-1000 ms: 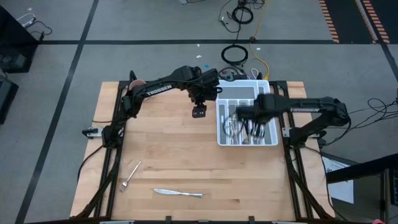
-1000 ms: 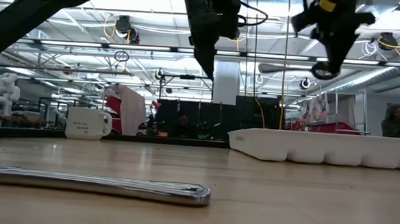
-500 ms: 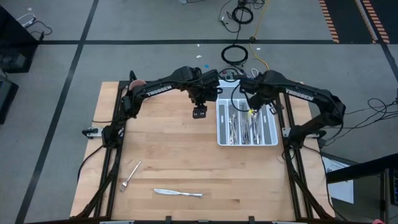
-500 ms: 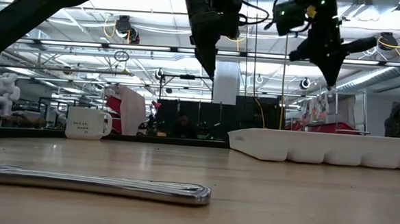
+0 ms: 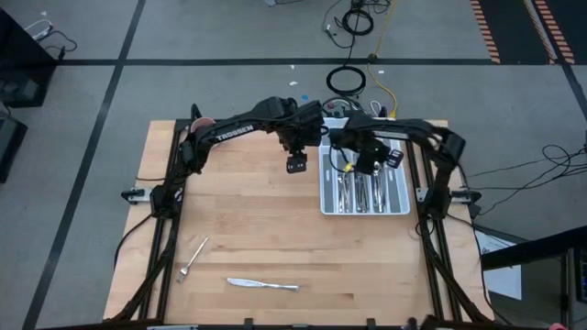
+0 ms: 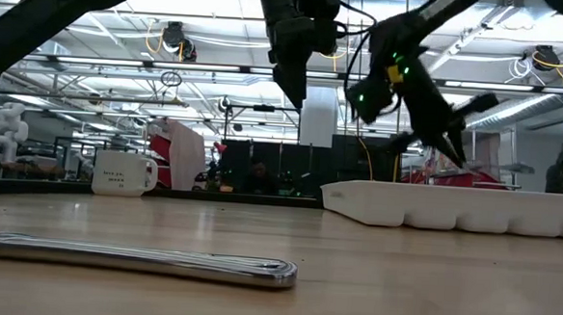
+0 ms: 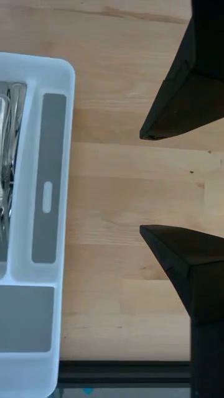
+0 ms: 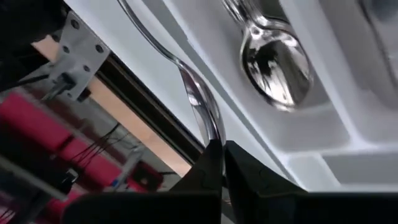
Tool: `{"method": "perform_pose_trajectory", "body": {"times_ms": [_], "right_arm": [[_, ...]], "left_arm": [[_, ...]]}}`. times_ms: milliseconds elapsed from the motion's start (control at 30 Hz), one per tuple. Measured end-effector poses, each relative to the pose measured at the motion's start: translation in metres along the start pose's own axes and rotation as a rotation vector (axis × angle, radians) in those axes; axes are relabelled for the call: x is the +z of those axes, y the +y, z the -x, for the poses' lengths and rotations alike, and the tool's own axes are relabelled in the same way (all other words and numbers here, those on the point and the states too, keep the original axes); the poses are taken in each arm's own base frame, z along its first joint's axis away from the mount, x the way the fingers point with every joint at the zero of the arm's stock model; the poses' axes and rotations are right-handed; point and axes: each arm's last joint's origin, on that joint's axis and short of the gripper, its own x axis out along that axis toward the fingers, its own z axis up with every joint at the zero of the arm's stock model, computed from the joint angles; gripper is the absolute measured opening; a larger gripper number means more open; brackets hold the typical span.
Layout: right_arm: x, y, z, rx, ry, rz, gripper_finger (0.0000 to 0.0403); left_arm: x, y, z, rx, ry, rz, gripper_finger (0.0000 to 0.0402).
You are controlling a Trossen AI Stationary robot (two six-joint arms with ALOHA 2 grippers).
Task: Sort silverware
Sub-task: Put the silver spoon into the silverware tray
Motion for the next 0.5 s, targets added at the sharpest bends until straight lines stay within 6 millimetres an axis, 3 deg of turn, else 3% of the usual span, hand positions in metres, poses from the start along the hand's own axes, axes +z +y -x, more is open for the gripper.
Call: {"method": "perform_pose_trajectory", "body": {"times_ms": [133,233,500], "right_arm": [[0.008,-0.02,-0.019,0.08,0.013,0.043,0.0],[0.012,-0.033,-0.028,0.046,0.025,0.017,0.0],[0.017,-0.047,-0.04,0.051,0.023,0.001,0.0]], "left_arm": [[0.0,0.0,0.0,-0.001,0.004,0.001,0.0242],[0.0,0.0,0.0,-0.001,0.004,0.008,0.0242],[-0.001,0.0,0.0,0.0,0.003,-0.011,0.0242]]}}
